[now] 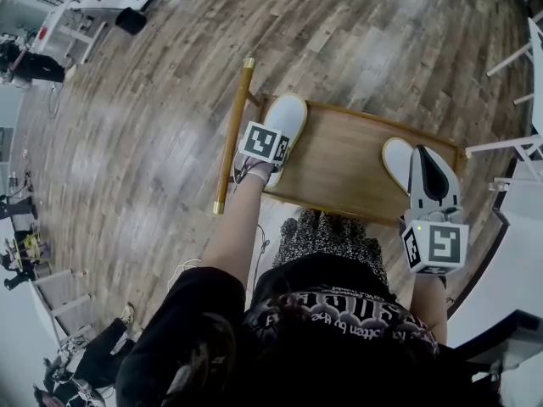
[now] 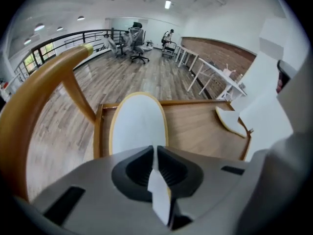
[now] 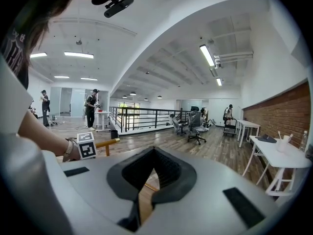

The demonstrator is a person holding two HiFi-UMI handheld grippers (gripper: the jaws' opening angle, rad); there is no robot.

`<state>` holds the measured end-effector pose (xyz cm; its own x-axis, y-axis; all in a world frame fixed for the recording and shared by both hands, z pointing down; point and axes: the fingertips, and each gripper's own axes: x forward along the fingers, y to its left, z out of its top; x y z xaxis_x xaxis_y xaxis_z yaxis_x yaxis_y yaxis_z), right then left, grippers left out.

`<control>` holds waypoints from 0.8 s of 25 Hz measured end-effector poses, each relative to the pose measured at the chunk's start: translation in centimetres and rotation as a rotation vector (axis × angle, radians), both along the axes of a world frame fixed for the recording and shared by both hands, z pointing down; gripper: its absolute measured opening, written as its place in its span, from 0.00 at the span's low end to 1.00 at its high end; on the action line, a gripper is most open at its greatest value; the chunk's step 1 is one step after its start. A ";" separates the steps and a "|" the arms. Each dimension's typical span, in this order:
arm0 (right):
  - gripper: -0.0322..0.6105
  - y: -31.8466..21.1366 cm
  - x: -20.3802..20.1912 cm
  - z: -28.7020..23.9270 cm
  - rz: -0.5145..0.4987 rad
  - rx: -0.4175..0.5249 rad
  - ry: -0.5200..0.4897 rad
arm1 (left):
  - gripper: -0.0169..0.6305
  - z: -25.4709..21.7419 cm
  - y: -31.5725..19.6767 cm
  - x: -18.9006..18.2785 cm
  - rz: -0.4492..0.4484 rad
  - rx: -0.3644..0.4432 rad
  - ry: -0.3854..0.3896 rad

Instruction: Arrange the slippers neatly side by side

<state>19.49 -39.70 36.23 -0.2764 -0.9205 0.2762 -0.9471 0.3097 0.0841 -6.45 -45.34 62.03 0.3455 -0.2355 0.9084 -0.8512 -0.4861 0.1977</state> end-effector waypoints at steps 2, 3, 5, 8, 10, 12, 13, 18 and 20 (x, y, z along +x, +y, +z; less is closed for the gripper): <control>0.05 0.1 0.0 0.0 0.001 -0.001 -0.001 | 0.06 0.9 0.3 -0.7 -0.061 -0.035 -0.009; 0.05 0.1 0.0 0.0 0.002 -0.002 -0.002 | 0.06 1.4 0.5 -1.0 -0.087 -0.043 -0.015; 0.05 0.0 0.0 0.1 0.002 -0.003 -0.003 | 0.06 1.9 0.6 -1.4 -0.126 -0.041 -0.015; 0.05 0.1 0.3 0.3 0.006 -0.006 -0.001 | 0.06 1.9 0.4 -1.9 -0.170 -0.013 -0.023; 0.05 0.1 0.5 0.4 0.010 -0.008 0.000 | 0.06 1.8 0.2 -2.3 -0.200 0.005 -0.028; 0.05 0.1 0.5 0.5 0.013 -0.008 0.003 | 0.06 1.8 0.2 -2.4 -0.202 0.016 -0.029; 0.05 0.1 0.5 0.4 0.014 -0.007 0.003 | 0.06 1.8 0.2 -2.4 -0.196 0.021 -0.032; 0.05 0.2 0.7 0.4 0.023 0.001 0.008 | 0.29 1.4 0.6 -1.9 -0.162 0.041 -0.024; 0.05 0.3 1.0 0.4 0.028 -0.003 0.011 | 0.35 0.6 1.2 -1.4 -0.150 0.052 0.004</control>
